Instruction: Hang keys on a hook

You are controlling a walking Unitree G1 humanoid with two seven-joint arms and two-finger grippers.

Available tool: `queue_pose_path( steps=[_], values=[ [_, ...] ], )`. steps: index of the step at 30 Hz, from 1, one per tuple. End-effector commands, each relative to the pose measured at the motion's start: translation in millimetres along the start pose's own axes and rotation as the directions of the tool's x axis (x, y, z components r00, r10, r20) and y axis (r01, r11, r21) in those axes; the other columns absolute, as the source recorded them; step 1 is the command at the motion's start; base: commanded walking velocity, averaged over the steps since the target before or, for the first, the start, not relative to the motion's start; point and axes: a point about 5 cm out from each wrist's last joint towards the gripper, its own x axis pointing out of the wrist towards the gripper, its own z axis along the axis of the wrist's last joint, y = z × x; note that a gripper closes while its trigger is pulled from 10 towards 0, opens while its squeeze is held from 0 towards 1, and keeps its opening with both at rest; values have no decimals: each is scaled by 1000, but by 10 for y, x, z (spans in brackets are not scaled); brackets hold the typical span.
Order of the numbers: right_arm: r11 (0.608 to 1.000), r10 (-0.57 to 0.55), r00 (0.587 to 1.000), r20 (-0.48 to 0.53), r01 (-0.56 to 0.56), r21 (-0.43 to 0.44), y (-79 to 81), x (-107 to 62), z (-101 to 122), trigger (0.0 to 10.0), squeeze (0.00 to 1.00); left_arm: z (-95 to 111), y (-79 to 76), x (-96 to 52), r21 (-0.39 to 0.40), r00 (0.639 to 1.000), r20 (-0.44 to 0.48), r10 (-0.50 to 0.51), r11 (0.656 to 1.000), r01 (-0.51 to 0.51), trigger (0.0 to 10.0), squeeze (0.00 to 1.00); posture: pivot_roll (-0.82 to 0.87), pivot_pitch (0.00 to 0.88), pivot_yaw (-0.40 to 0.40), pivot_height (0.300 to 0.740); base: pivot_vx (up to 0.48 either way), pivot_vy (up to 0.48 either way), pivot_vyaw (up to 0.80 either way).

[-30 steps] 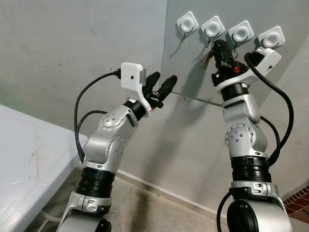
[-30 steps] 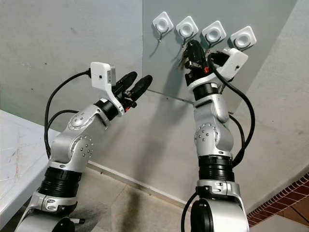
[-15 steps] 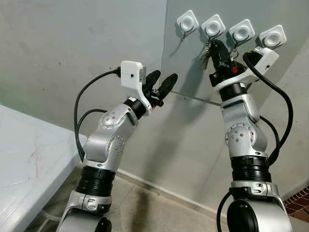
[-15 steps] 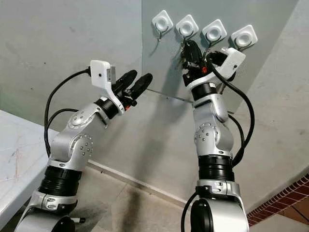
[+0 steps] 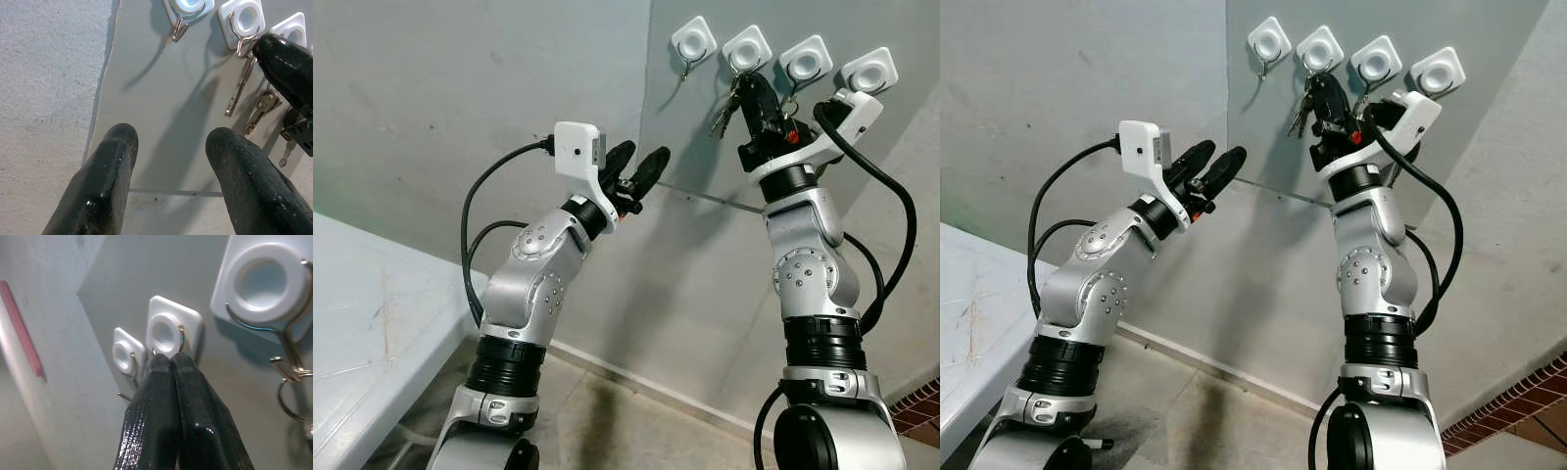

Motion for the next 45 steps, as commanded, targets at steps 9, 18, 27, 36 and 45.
queue_pose_path(
  steps=[9,18,27,36,45],
  values=[
    [1000,5,1000,3,-5,-19,-8,-18,18,10000,0,50,-13,32,5,1000,7,-1,1000,1,10000,0,56,99,-4,740,0,0,0],
    [996,47,998,37,-44,-76,53,9,81,10000,0,54,-19,30,3,1000,12,-2,1000,2,10000,0,56,97,-5,740,0,0,0],
    [960,149,989,-10,-147,-237,191,25,70,10000,0,52,-31,34,1,1000,11,-5,1000,5,10000,0,54,99,-5,740,0,0,0],
    [739,211,947,-241,-316,-595,221,-22,-99,10000,0,58,-25,34,1,1000,13,0,1000,0,10000,0,54,106,-5,740,0,0,0],
    [318,144,877,-459,-480,-817,120,-128,-288,10000,0,60,-12,30,-6,1000,14,9,1000,-9,10000,0,49,118,-2,740,0,0,0]
  ],
)
